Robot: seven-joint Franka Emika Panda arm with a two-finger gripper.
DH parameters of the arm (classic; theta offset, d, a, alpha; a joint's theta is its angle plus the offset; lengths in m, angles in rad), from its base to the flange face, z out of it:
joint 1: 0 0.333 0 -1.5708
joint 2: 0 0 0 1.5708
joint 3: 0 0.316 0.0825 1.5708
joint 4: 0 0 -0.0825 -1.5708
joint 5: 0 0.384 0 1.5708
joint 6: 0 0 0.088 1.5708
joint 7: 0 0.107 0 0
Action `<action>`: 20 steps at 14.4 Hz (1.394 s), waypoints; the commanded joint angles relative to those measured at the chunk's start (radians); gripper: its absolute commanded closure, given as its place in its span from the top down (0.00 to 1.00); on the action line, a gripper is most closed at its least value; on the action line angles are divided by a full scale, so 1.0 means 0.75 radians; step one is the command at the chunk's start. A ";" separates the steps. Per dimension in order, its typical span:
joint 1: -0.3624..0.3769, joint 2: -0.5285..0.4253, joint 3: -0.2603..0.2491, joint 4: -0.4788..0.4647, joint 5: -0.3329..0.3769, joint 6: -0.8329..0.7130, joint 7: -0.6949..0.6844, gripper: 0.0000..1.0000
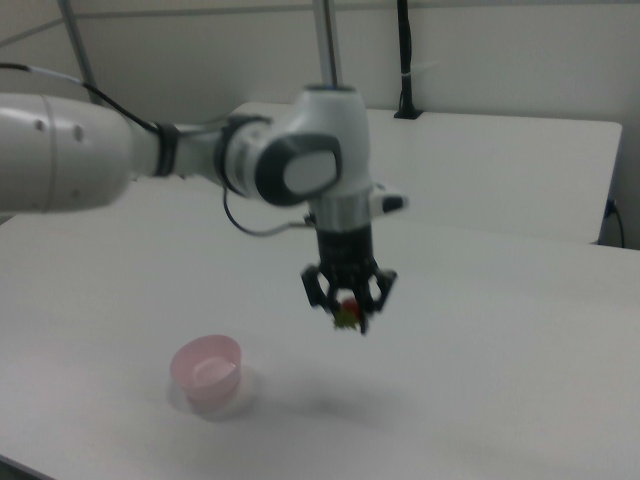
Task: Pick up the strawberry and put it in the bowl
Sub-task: 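Lift the strawberry and carry it over the pink bowl, then lower the strawberry into the bowl and open the gripper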
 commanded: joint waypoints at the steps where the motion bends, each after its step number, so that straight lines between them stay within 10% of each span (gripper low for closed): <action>1: 0.135 -0.120 -0.011 0.006 0.056 -0.158 -0.011 0.34; 6: 0.446 -0.128 -0.011 -0.110 0.070 -0.262 0.151 0.34; 13: 0.518 -0.116 0.013 -0.274 0.064 -0.312 0.151 0.38; 14: 0.514 -0.108 0.013 -0.274 0.062 -0.312 0.151 0.48; 16: 0.512 -0.108 0.013 -0.274 0.060 -0.318 0.163 0.99; 20: 0.520 -0.128 0.052 -0.221 0.064 -0.324 0.338 1.00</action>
